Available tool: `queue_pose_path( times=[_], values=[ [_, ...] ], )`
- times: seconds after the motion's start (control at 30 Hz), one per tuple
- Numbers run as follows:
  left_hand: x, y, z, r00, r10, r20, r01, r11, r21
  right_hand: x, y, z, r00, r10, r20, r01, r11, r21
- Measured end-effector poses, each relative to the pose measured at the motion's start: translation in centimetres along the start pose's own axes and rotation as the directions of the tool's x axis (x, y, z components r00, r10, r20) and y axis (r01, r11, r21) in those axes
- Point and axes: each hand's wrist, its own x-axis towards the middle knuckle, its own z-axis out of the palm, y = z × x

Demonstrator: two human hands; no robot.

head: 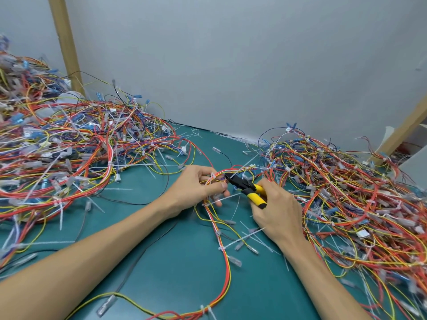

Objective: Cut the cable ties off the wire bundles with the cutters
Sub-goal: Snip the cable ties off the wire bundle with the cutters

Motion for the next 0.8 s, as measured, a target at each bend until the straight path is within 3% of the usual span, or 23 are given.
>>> queue_pose_path(
  times=[0.8],
  values=[
    [0.06,-0.16,-0.03,1.000,-0.024,0.016,0.023,0.998,0.063,0.01,-0.20,-0.11,0.999,-0.049,0.002,0.049,0.998,-0.027]
  ],
)
